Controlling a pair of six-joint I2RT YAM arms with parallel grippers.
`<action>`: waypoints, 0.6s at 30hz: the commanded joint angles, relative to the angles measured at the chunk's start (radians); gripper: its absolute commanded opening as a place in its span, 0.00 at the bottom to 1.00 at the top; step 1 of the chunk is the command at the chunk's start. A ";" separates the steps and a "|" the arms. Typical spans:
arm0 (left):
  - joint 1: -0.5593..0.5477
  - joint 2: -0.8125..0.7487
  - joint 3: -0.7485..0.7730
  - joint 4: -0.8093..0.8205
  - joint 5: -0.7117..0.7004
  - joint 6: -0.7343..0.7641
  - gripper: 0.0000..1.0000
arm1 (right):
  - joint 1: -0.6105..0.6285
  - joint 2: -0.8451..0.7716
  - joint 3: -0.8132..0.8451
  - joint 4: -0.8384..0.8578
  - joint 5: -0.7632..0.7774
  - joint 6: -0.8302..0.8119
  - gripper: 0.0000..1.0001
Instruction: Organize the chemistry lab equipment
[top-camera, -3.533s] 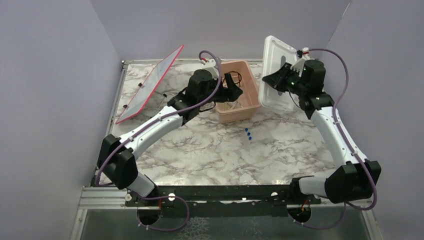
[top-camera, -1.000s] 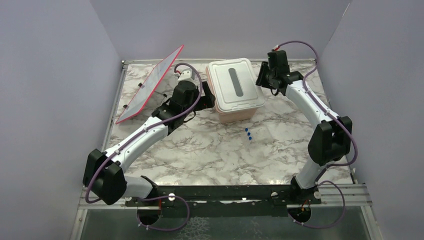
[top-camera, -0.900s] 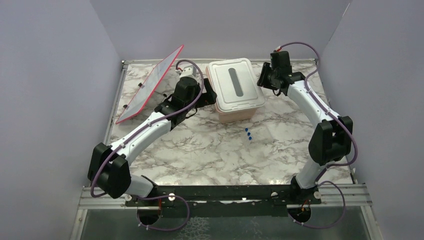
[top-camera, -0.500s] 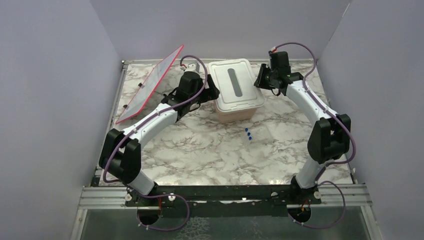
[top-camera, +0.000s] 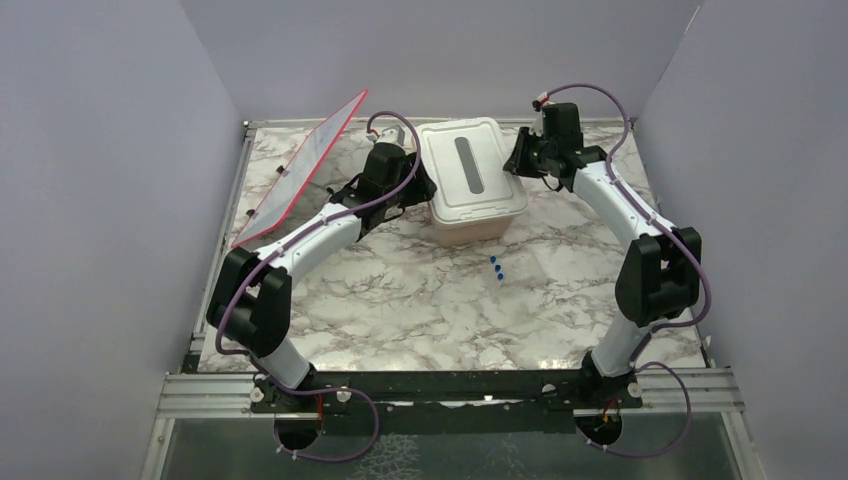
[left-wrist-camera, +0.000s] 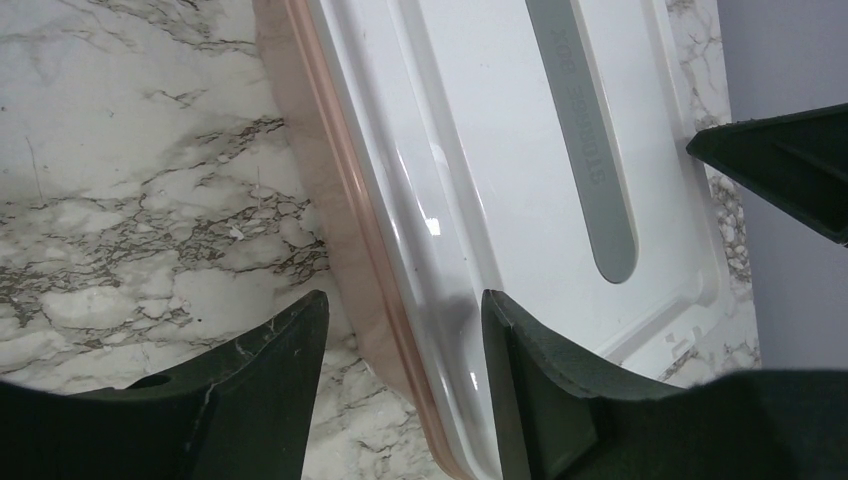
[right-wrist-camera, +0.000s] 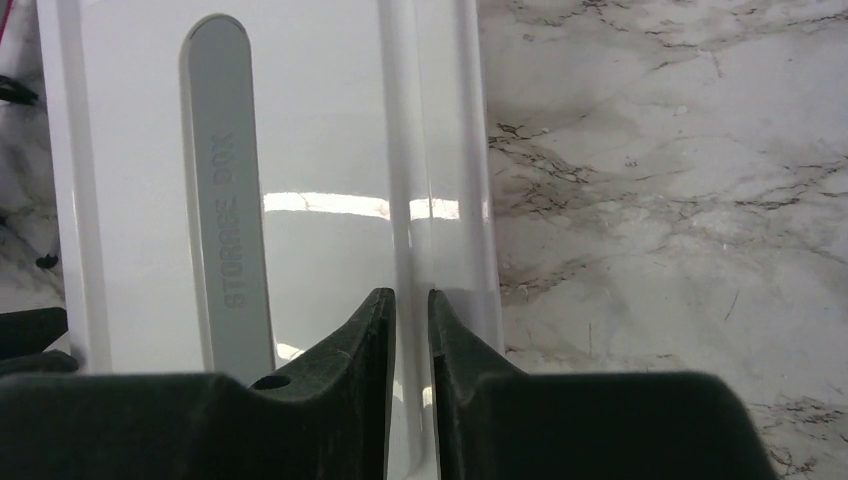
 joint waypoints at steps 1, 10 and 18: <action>0.007 0.018 0.006 0.007 -0.032 0.025 0.54 | 0.005 -0.005 -0.016 0.038 -0.060 -0.025 0.22; 0.007 0.016 -0.009 -0.040 -0.087 0.023 0.47 | 0.005 0.022 0.000 0.044 -0.107 -0.043 0.25; 0.007 -0.009 -0.031 -0.047 -0.098 0.019 0.46 | 0.005 0.034 0.006 0.047 -0.235 -0.061 0.40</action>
